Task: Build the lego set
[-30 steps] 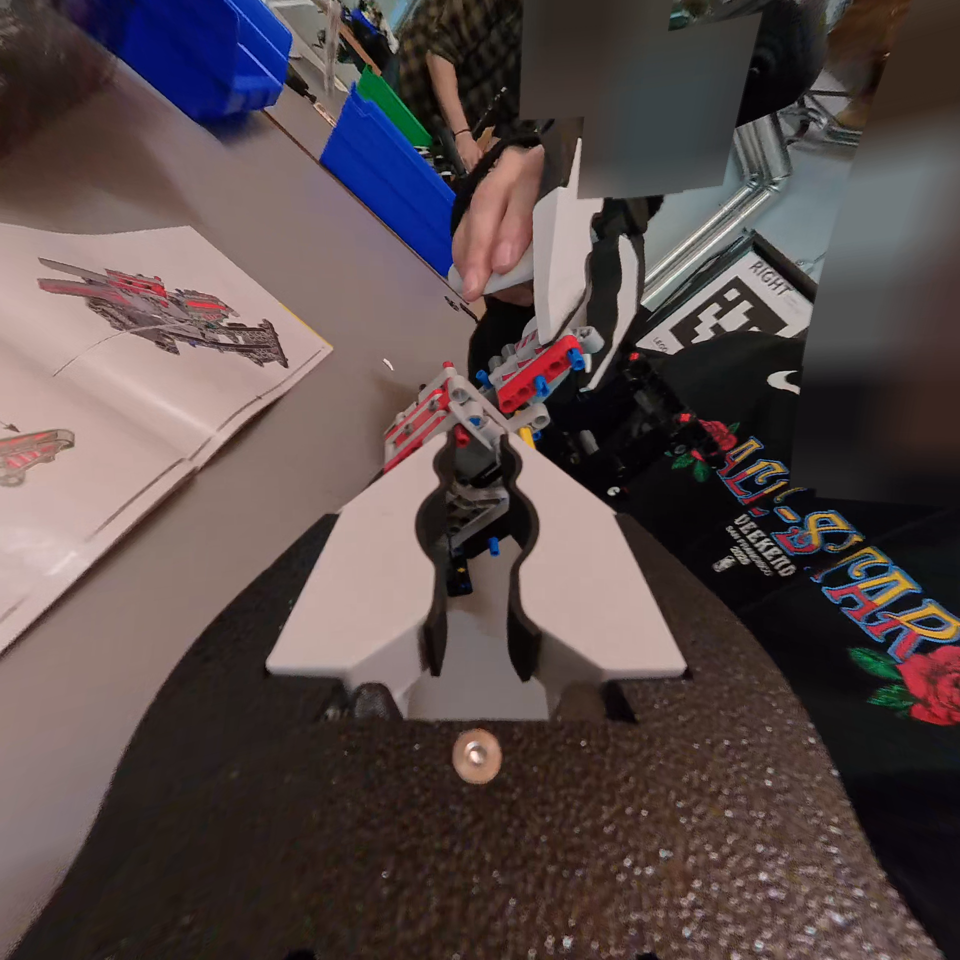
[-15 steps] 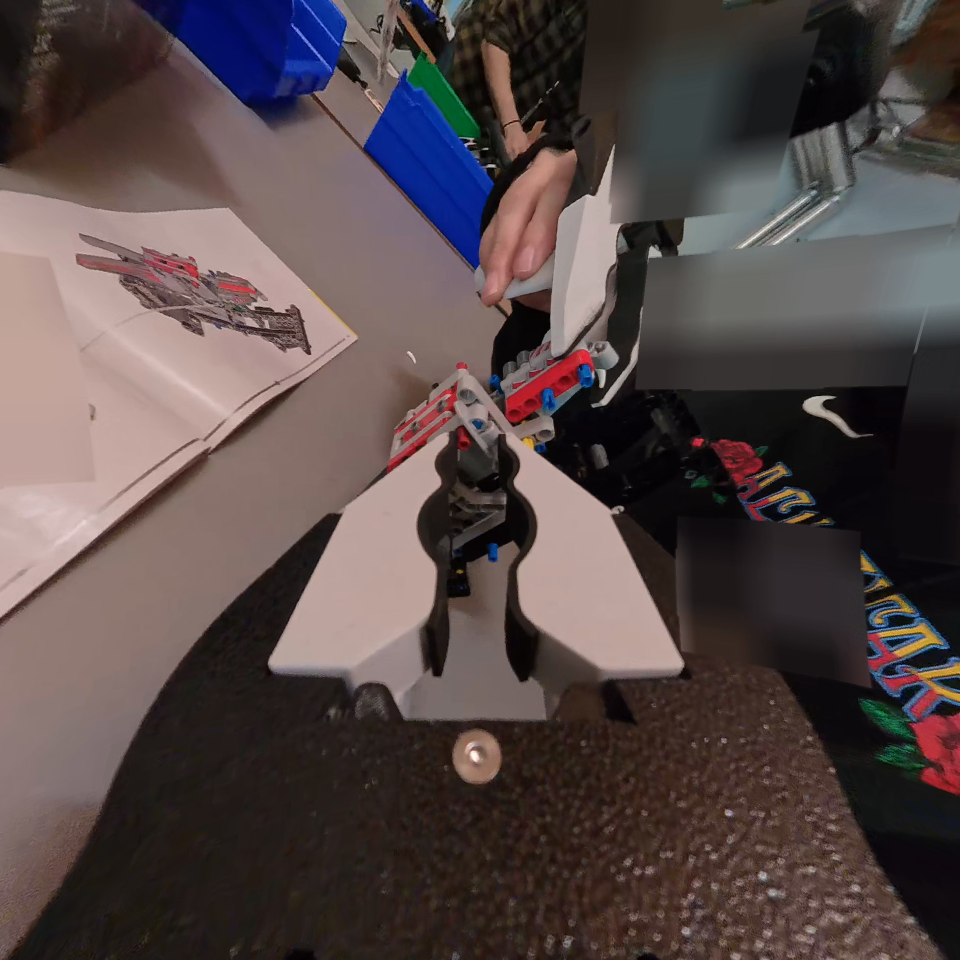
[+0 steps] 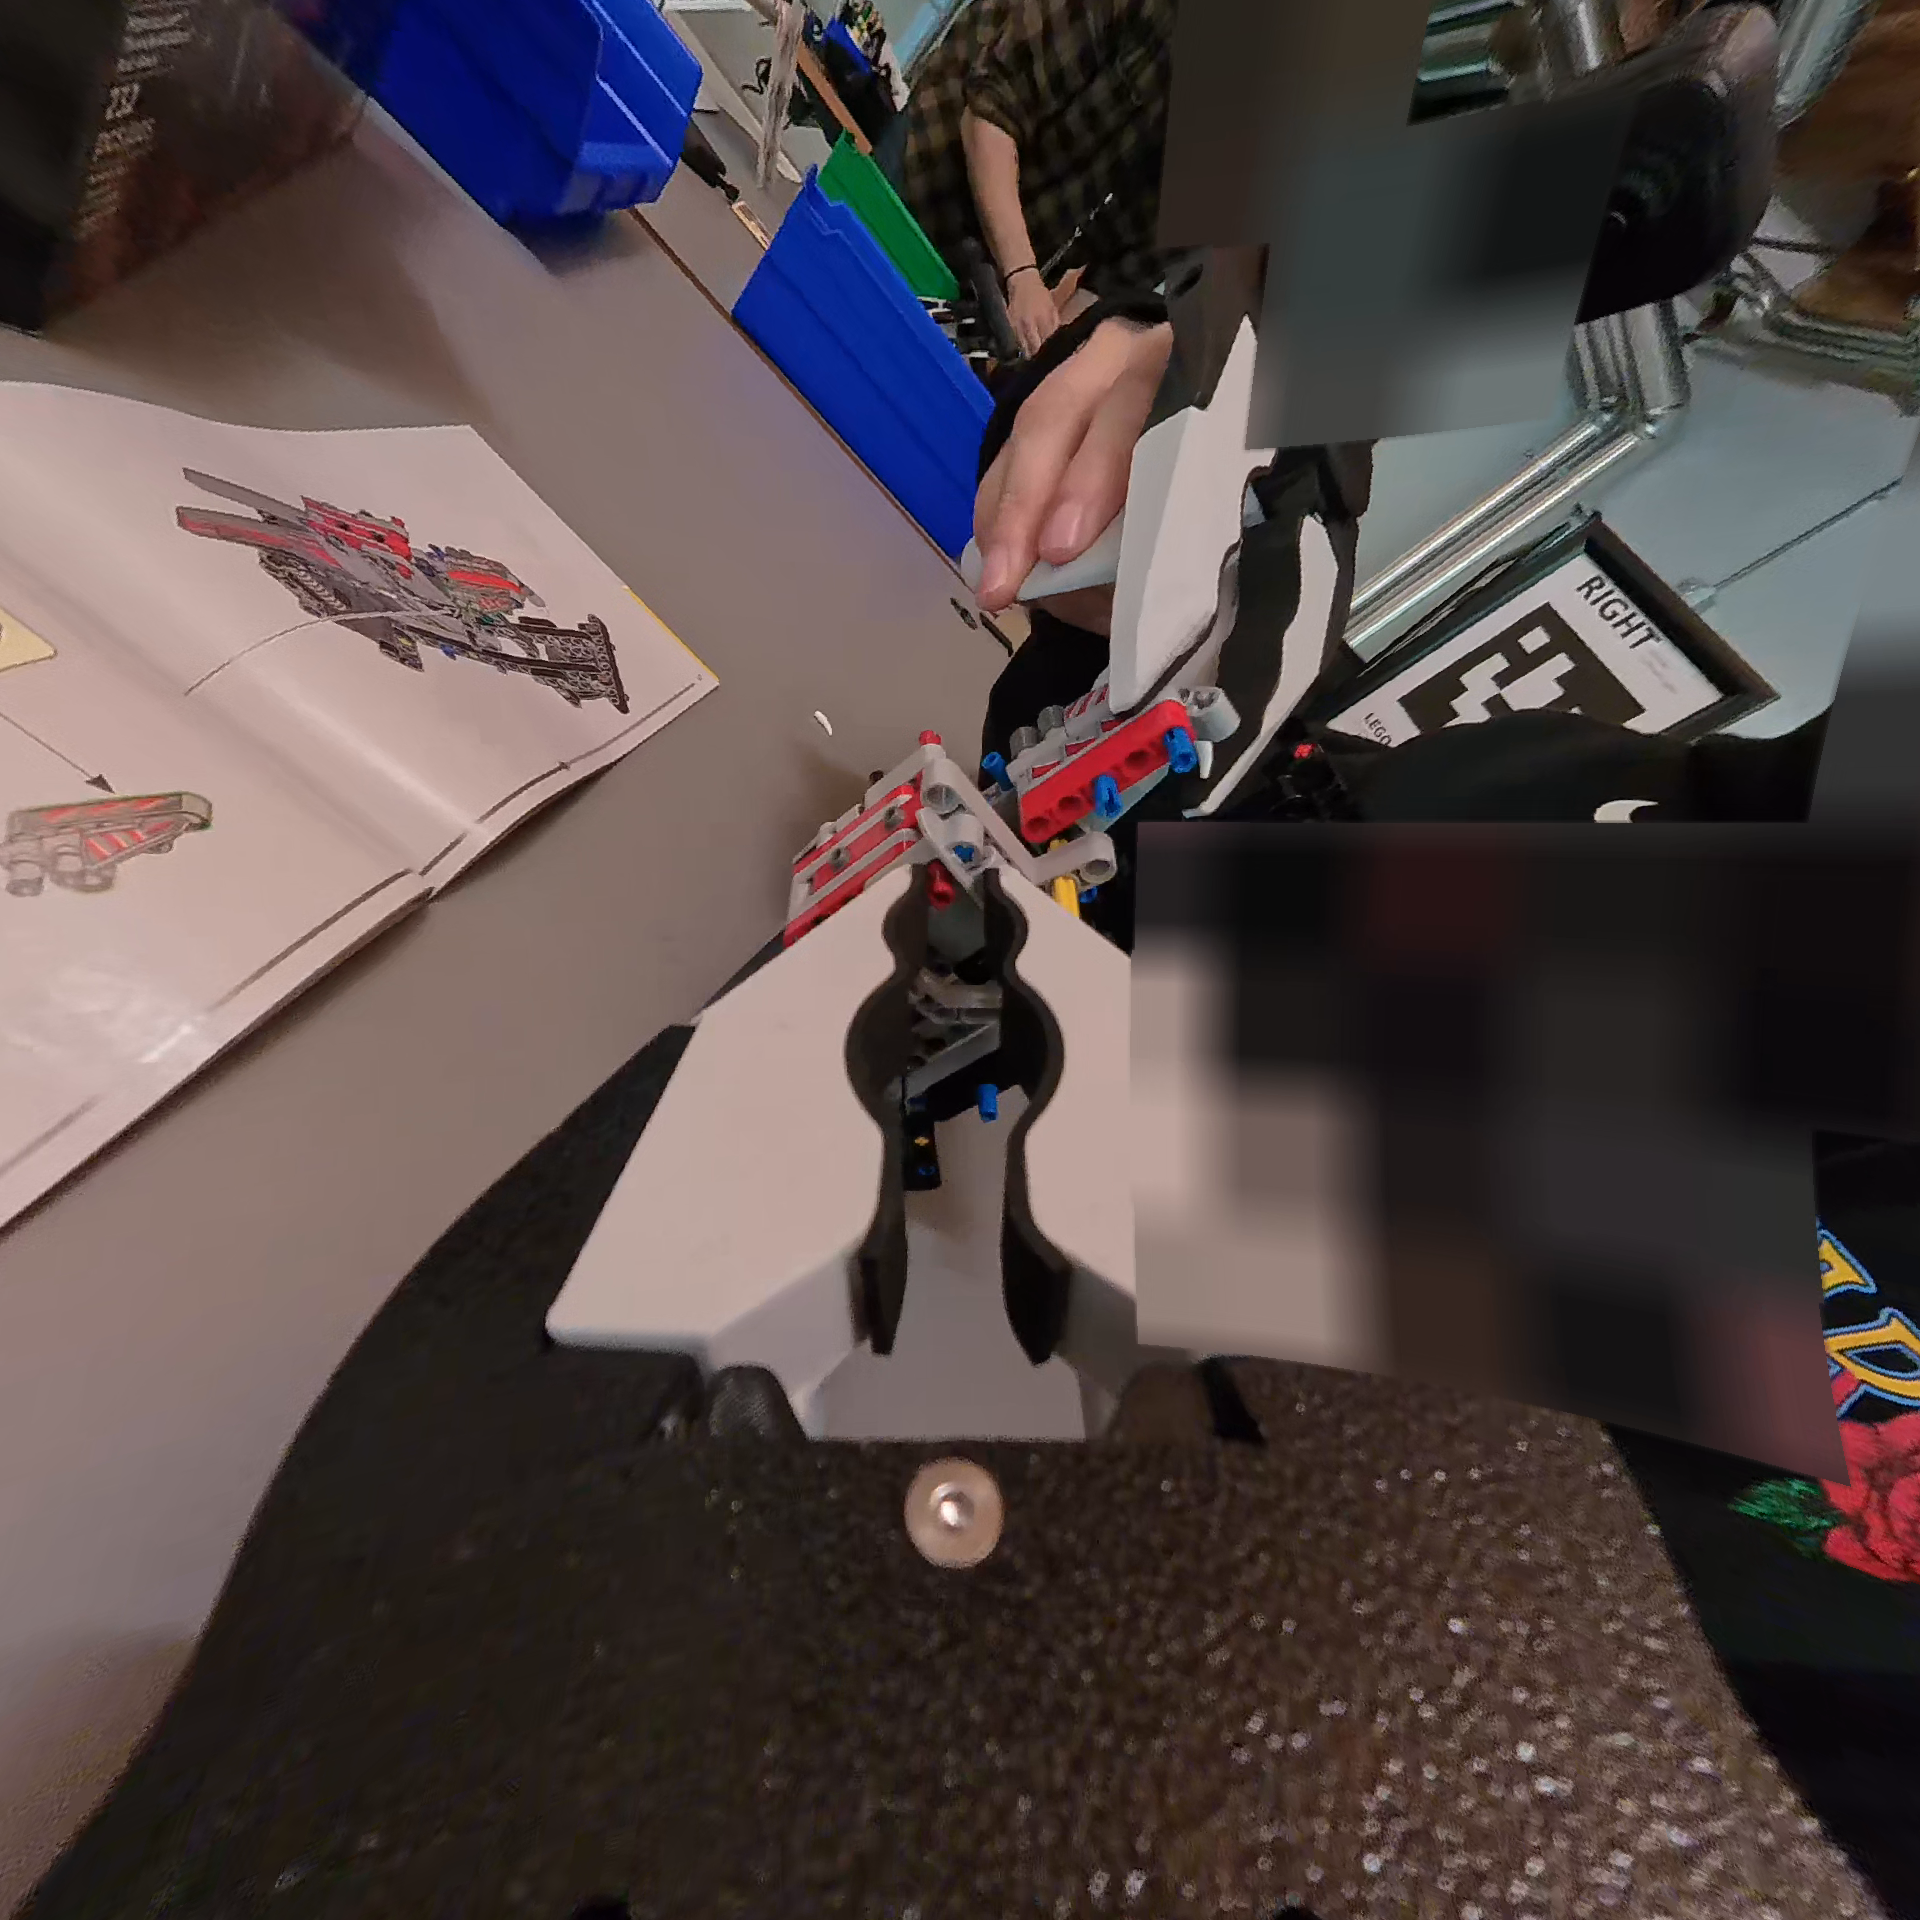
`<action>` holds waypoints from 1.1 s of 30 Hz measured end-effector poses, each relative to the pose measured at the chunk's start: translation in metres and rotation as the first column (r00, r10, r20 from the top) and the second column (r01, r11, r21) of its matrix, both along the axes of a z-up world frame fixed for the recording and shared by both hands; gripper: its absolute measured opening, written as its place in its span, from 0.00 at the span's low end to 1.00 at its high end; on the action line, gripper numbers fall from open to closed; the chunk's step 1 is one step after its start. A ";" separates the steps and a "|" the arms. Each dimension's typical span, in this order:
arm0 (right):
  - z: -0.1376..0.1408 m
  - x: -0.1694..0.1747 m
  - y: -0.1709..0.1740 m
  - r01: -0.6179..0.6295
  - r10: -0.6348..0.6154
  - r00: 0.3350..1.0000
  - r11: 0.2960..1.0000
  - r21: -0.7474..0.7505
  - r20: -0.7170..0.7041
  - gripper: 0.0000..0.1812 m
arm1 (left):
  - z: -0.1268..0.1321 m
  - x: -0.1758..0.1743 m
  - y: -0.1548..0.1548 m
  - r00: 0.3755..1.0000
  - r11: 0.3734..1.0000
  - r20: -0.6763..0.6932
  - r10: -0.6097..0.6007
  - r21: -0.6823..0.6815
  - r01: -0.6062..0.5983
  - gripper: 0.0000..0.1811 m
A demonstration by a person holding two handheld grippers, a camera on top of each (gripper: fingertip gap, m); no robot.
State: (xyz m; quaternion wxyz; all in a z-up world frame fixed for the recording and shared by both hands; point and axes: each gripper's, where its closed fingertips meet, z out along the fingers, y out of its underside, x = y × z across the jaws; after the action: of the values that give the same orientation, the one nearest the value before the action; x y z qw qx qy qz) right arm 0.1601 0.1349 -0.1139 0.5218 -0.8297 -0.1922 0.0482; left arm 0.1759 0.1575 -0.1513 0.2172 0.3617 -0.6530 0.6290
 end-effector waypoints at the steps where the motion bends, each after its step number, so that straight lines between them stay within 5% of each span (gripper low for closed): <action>1: 0.000 0.000 0.000 0.001 -0.001 1.000 1.000 0.000 -0.002 0.14 | 0.000 0.000 0.000 1.000 1.000 0.010 0.000 0.008 0.000 0.04; 7: 0.001 -0.004 0.001 -0.011 0.011 1.000 1.000 0.001 -0.009 0.14 | 0.002 -0.005 0.005 0.999 0.999 0.020 -0.034 -0.007 0.034 0.04; 12: 0.000 -0.002 0.001 -0.001 0.001 1.000 1.000 0.001 -0.012 0.14 | 0.018 0.007 0.018 0.995 0.994 0.063 0.072 -0.085 -0.067 0.00; 14: 0.000 -0.002 0.001 -0.003 0.003 1.000 1.000 0.002 -0.015 0.14 | 0.006 0.004 0.021 0.997 0.998 0.055 0.057 -0.014 -0.056 0.00; 18: 0.000 -0.002 0.001 -0.003 0.003 1.000 1.000 -0.001 -0.012 0.14 | -0.005 0.003 0.020 0.998 0.998 -0.014 0.064 0.000 -0.064 0.13; 21: 0.000 -0.002 0.001 -0.005 0.005 1.000 1.000 0.001 -0.016 0.14 | -0.006 0.000 0.014 0.998 0.999 -0.061 0.027 -0.034 -0.029 0.13; 33: 0.000 -0.002 0.001 -0.006 0.006 1.000 1.000 -0.001 -0.017 0.13 | 0.003 -0.002 0.005 1.000 0.998 -0.018 0.018 -0.056 -0.019 0.01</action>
State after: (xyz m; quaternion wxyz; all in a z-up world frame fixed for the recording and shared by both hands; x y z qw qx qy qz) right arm 0.1578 0.1360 -0.1143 0.5227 -0.8291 -0.1904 0.0569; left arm 0.1736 0.1629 -0.1482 0.2271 0.3671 -0.6296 0.6460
